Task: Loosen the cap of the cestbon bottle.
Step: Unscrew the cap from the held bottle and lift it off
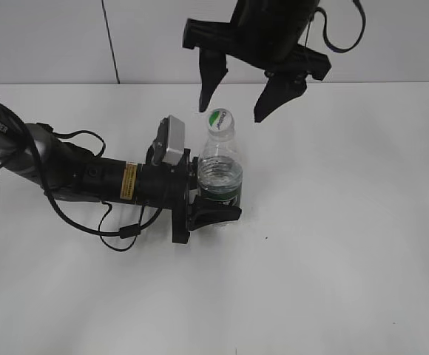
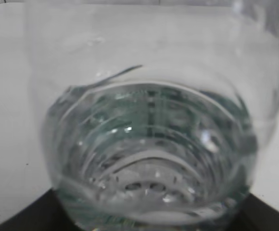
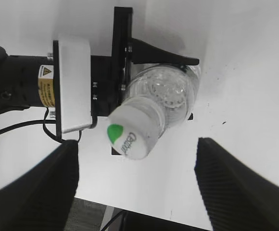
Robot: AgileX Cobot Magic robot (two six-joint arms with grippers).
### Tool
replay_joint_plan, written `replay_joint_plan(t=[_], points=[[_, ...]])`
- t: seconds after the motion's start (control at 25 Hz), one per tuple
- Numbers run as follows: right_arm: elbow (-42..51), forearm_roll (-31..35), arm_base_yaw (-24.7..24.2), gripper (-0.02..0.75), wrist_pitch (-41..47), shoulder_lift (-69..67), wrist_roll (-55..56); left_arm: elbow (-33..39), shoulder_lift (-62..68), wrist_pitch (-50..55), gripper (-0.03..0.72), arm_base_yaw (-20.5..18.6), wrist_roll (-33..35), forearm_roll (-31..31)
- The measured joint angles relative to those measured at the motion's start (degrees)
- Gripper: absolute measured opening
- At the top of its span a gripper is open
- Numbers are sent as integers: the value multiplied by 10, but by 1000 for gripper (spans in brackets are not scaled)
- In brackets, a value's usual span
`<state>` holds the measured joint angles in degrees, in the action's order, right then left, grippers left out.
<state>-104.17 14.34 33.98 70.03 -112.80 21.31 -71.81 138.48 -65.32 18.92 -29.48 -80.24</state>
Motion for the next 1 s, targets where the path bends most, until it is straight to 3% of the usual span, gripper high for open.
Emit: replay_joint_plan(t=[0.36, 0.6, 1.0], points=[[0, 5, 7, 564, -18, -21, 2, 0, 0, 0, 404, 0, -1, 0], [0, 5, 11, 482, -40, -29, -6, 0, 0, 1, 404, 0, -1, 0], [-1, -2, 13, 414, -27, -35, -9, 0, 0, 1, 404, 0, -1, -1]])
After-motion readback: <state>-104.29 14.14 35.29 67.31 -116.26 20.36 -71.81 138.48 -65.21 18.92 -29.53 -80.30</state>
